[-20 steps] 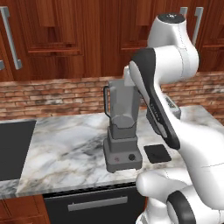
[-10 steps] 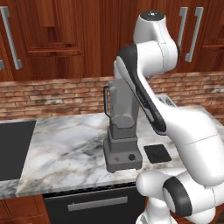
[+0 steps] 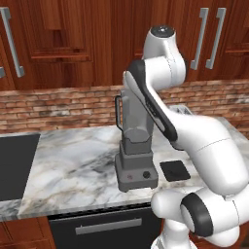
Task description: Grab the lime and onion from the fridge, place them in the blender, close the lid, and turn on the blender to create a marinade.
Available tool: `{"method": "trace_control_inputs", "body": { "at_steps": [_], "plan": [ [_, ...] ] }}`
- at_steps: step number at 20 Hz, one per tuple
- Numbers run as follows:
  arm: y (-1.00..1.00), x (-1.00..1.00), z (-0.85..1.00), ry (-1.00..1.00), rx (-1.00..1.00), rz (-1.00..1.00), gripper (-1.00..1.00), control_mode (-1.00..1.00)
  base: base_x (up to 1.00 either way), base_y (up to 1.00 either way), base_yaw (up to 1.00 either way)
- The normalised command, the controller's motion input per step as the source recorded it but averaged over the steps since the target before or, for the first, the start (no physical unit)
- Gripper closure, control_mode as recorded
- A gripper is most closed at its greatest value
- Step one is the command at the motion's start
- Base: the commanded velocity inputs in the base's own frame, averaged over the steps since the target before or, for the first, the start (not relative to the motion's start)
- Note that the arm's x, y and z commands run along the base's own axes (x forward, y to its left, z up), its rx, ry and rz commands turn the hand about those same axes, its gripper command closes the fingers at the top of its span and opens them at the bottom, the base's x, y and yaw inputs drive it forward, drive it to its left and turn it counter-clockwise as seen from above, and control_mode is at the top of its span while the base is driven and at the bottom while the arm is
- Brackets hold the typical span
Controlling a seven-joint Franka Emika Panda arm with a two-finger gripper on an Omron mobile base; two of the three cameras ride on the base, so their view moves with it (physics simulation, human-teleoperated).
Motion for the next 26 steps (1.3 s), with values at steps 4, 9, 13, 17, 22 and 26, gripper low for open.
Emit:
{"method": "trace_control_inputs", "body": {
  "at_steps": [4, 9, 13, 17, 22, 26],
  "plan": [
    [0.14, 0.53, -0.11, 0.0, 0.04, 0.0, 1.0, -1.0, 0.0, 0.0, 0.0],
    [0.15, 0.18, -0.13, 0.02, 0.04, 0.0, 1.0, -1.0, 0.0, 0.0, 0.0],
    [0.12, 0.0, -0.09, 0.1, 0.02, 0.0, 1.0, -1.0, 0.0, 0.0, 0.0],
    [0.11, 0.0, -0.01, 0.1, 0.0, 0.01, 1.0, -1.0, 0.0, 0.0, 0.0],
    [0.22, 0.0, -0.01, 0.01, 0.0, 0.04, 1.0, -1.0, 0.0, 0.0, 0.0],
    [0.2, -0.01, -0.07, 0.02, 0.0, 0.06, 1.0, -1.0, 0.0, 0.0, 0.0]
  ]
}}
